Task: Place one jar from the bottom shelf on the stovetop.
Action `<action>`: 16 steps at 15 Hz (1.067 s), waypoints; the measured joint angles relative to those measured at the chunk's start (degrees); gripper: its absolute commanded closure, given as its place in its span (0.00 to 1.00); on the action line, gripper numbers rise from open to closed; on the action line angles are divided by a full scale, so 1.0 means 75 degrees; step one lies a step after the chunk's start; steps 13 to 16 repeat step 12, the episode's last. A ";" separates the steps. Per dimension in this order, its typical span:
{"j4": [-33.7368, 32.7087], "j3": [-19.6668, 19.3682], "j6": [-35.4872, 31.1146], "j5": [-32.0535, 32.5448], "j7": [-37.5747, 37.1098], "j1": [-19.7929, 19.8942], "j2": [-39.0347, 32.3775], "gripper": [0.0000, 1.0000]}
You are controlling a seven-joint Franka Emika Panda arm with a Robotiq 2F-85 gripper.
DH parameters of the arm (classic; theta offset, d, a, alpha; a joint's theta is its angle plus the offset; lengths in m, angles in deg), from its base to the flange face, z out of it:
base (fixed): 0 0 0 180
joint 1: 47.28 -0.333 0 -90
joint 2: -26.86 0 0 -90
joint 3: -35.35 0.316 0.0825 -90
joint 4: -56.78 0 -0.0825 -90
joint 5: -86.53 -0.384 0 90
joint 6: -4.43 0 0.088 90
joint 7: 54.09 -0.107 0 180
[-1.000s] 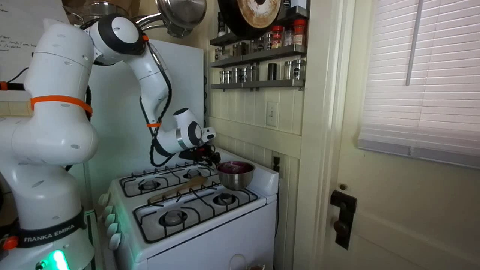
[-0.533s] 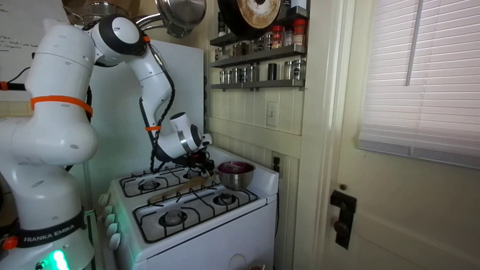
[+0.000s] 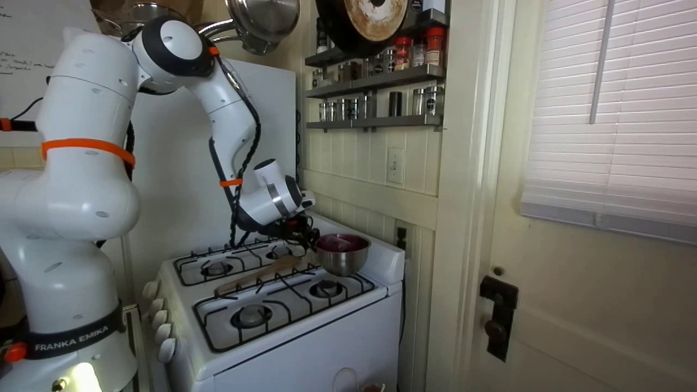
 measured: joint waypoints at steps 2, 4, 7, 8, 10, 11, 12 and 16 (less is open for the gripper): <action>-0.0022 0.0009 0.0094 0.0066 0.0023 -0.0026 -0.0038 0.78; -0.0004 0.0001 0.0095 0.0137 0.0084 -0.0025 -0.0023 0.78; 0.0016 0.0001 0.0095 0.0284 0.0111 -0.0029 0.0017 0.58; 0.0016 0.0003 0.0095 0.0333 0.0128 -0.0040 0.0015 0.29; -0.0004 0.0008 0.0095 0.0431 0.0183 -0.0128 -0.0009 0.31; -0.0022 0.0008 0.0095 0.0443 0.0218 -0.0215 -0.0044 0.26; -0.0028 0.0012 0.0095 0.0443 0.0222 -0.0318 -0.0106 0.42; -0.0028 0.0012 0.0095 0.0443 0.0222 -0.0318 -0.0106 0.42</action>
